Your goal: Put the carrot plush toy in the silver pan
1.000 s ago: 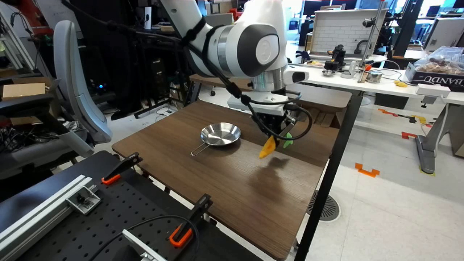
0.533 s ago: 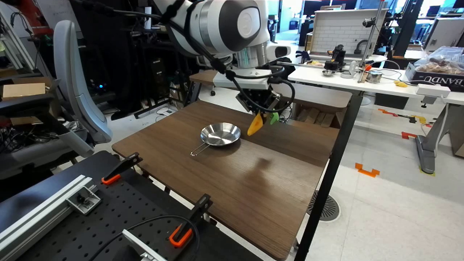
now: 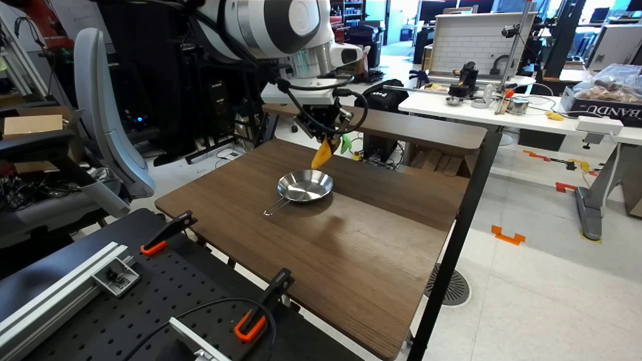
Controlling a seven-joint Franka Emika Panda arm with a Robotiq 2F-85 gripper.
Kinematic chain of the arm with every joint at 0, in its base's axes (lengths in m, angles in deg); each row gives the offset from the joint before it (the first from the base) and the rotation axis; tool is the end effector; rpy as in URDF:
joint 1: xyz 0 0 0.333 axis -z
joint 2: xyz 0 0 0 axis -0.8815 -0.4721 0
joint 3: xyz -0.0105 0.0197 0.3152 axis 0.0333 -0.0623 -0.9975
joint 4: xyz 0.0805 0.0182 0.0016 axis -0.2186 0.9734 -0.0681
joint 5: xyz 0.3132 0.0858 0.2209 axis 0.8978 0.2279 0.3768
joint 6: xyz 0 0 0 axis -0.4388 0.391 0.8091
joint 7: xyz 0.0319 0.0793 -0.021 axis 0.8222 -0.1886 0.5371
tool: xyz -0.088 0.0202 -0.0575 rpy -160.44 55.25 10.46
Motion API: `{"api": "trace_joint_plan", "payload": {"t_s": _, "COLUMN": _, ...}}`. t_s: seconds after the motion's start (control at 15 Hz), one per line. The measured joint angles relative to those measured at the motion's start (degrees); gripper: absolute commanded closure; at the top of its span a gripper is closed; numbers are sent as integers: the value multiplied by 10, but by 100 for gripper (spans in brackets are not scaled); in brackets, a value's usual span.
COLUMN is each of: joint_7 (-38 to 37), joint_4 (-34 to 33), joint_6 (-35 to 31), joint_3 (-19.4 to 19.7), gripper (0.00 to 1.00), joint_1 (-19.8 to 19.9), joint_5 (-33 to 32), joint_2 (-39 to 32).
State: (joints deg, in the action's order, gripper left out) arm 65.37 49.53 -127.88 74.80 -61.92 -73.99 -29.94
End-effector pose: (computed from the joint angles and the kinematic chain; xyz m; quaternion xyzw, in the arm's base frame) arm 0.6078 0.0032 0.2267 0.9897 0.1077 0.0826 0.0446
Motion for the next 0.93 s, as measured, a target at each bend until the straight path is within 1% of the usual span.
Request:
{"api": "trace_joint_plan", "payload": {"t_s": 0.27, "joint_7": -1, "joint_4": 7, "joint_6": 0, "joint_3": -8, "gripper": 97, "joint_1": -15, "joint_5": 0, "joint_2": 0}}
{"api": "trace_joint_plan", "payload": {"t_s": 0.73, "joint_7": -6, "joint_4": 21, "joint_6": 0, "joint_3": -9, "gripper": 97, "joint_1": -38, "joint_5": 0, "joint_2": -1}}
{"api": "trace_joint_plan", "payload": {"t_s": 0.8, "joint_7": -7, "joint_4": 23, "joint_6": 0, "joint_3": -9, "gripper": 74, "joint_1": -40, "joint_5": 0, "joint_2": -1}}
{"api": "trace_joint_plan", "payload": {"t_s": 0.87, "joint_7": -8, "joint_4": 24, "joint_6": 0, "joint_3": -9, "gripper": 61, "joint_1": -42, "joint_5": 0, "joint_2": -1}}
{"api": "trace_joint_plan", "payload": {"t_s": 0.93, "joint_7": -11, "joint_4": 27, "joint_6": 0, "joint_3": -9, "gripper": 55, "joint_1": -43, "joint_5": 0, "joint_2": -1}}
